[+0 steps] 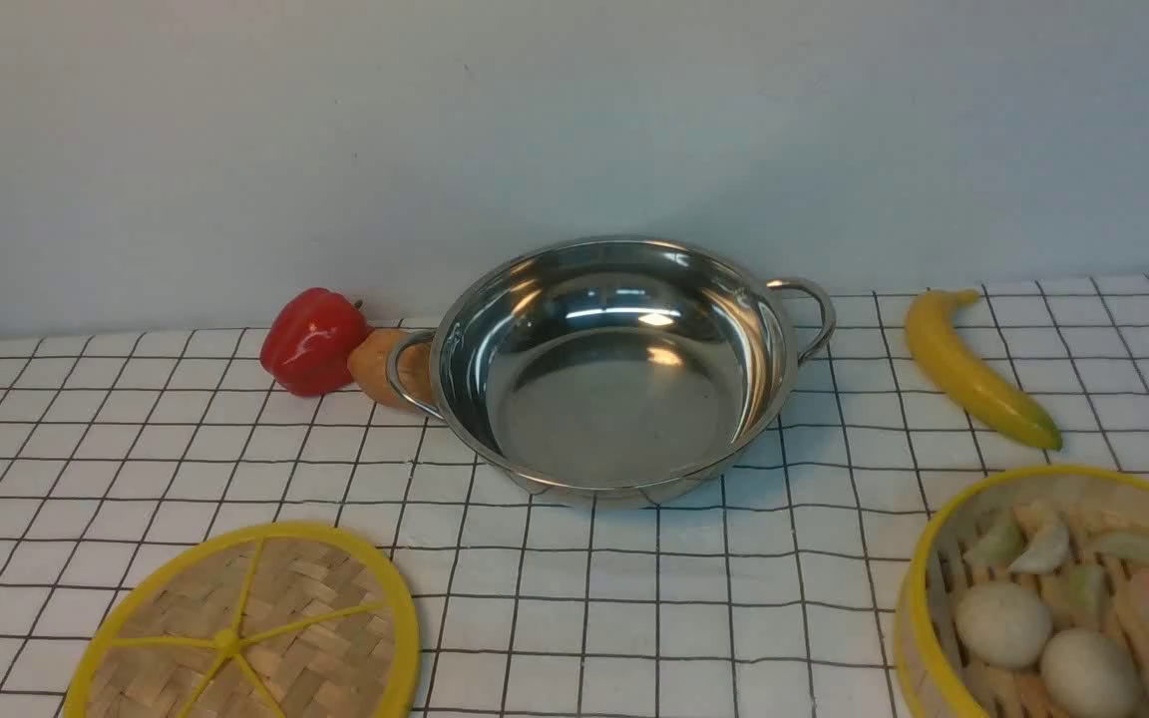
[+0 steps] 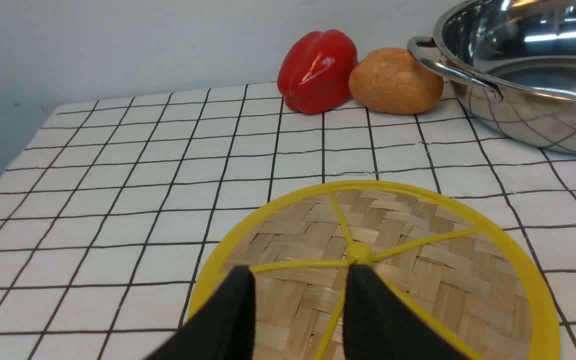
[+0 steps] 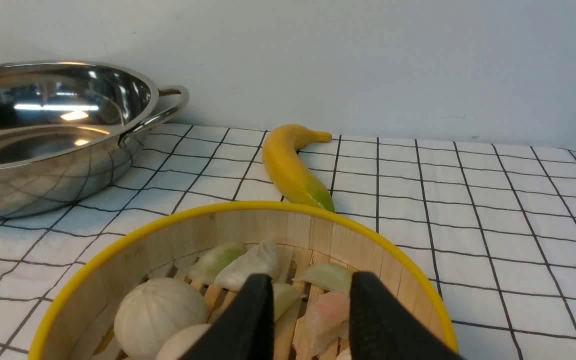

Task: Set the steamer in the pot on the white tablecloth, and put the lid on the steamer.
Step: 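Reach for and grasp the rim of the bamboo steamer holding the buns with the right gripper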

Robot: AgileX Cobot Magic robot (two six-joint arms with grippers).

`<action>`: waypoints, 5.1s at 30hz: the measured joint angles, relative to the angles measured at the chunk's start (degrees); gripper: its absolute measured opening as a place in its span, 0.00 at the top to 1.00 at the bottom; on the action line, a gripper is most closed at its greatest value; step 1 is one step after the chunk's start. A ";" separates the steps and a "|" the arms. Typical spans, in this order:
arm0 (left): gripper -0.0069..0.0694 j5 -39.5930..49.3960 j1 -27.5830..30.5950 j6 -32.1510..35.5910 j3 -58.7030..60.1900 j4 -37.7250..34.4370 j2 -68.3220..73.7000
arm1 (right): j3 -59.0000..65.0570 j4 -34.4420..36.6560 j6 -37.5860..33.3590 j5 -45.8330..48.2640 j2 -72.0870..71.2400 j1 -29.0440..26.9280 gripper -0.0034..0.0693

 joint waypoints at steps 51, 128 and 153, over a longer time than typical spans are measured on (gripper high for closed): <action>0.59 0.00 0.00 0.00 0.00 0.00 0.00 | -0.09 2.23 0.72 -3.88 0.00 0.00 0.62; 0.59 0.00 0.00 0.00 0.00 0.00 0.00 | -56.38 8.53 -6.16 45.15 73.96 13.34 0.62; 0.59 0.00 0.00 0.00 0.00 0.00 0.00 | -60.53 5.46 12.69 35.88 91.99 20.70 0.45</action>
